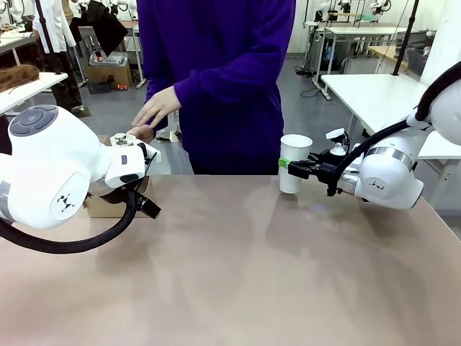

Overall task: Pour a drink into a cup and package it in a carrier.
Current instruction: When a person places the Paper Cup Lid on the 600 ml Paper Cup , lift the 600 ml Paper Cup.

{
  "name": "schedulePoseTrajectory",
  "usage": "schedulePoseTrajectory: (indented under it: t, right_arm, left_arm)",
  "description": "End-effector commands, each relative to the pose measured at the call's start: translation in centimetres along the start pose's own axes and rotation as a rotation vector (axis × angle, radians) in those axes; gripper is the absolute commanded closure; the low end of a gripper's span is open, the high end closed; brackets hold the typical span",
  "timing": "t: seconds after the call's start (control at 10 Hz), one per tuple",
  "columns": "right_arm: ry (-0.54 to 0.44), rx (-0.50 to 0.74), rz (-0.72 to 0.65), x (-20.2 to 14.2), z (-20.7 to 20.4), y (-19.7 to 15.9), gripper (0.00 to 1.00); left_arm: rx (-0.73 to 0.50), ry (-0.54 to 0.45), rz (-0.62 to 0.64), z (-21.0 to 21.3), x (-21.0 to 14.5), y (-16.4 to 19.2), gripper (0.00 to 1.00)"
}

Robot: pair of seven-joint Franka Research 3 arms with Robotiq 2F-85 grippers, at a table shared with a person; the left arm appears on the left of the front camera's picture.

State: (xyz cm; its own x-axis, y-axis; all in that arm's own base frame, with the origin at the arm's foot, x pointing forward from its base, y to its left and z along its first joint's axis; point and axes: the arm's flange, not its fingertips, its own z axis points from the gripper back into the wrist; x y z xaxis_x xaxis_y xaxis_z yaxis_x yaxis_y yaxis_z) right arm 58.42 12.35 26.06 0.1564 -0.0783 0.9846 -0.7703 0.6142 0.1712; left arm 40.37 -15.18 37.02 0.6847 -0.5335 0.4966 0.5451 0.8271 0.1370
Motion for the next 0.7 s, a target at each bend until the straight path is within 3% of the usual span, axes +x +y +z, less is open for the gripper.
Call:
schedulePoseTrajectory:
  t: [0.0, 0.6]
  right_arm:
    - [-0.020, -0.009, -0.011, 0.22, -0.21, 0.27, 0.12]
    - [-0.020, -0.009, -0.011, 0.22, -0.21, 0.27, 0.12]
  left_arm:
    - [-0.002, -0.001, 0.000, 0.04, 0.00, 0.00, 0.00]
    - [-0.002, -0.001, 0.000, 0.04, 0.00, 0.00, 0.00]
